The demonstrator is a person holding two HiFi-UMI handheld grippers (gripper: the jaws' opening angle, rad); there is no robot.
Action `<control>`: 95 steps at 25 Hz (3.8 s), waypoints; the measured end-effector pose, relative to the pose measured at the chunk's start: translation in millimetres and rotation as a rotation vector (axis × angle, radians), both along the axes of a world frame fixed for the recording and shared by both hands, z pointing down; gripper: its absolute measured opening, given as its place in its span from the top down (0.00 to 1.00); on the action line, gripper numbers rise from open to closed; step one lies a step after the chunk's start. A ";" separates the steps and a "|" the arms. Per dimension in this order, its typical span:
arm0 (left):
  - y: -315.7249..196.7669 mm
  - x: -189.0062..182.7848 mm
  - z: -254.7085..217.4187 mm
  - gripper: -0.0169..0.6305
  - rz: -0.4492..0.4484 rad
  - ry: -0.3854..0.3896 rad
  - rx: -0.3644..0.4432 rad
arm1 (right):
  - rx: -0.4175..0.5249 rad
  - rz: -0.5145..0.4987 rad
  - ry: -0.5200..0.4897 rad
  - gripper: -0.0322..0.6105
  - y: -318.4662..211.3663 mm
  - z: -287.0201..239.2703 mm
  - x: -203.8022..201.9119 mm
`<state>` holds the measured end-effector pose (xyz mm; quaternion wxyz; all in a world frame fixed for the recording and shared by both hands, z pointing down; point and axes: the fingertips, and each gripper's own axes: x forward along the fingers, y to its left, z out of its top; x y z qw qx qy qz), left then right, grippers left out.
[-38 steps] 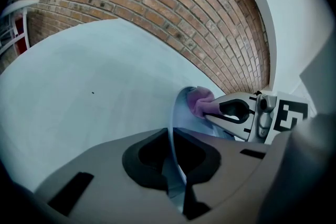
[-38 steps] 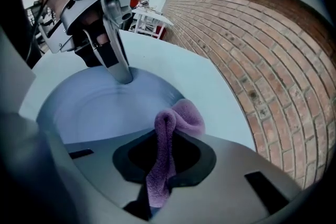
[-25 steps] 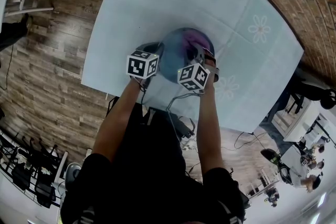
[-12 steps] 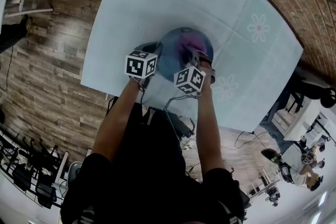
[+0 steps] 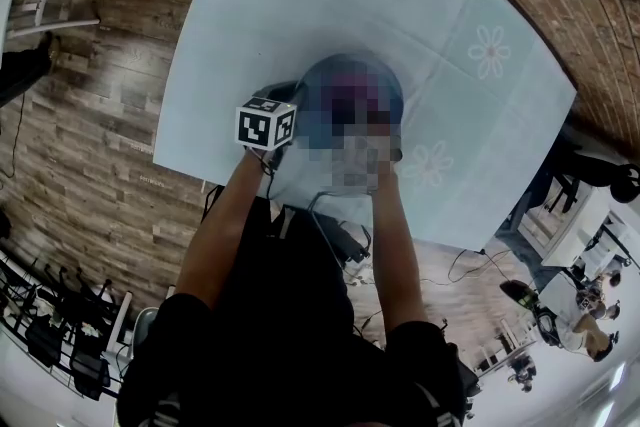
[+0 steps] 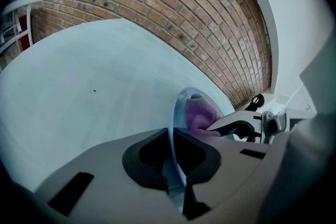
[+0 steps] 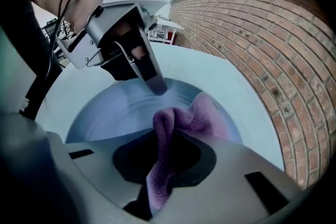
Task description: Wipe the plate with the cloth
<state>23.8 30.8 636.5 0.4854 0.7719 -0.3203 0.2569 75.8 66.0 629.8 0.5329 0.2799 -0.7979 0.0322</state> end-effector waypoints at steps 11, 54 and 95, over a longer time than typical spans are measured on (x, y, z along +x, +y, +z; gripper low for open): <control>0.6 0.3 0.8 0.91 -0.002 0.002 -0.004 | -0.056 -0.091 -0.049 0.85 37.4 0.7 -17.1; 1.6 0.2 0.7 0.91 0.011 -0.009 -0.001 | -0.323 -0.092 0.028 0.85 109.7 -0.8 12.1; 1.3 1.1 0.8 0.91 0.041 -0.015 0.017 | -0.084 -0.098 -0.045 0.85 -8.5 -1.1 23.6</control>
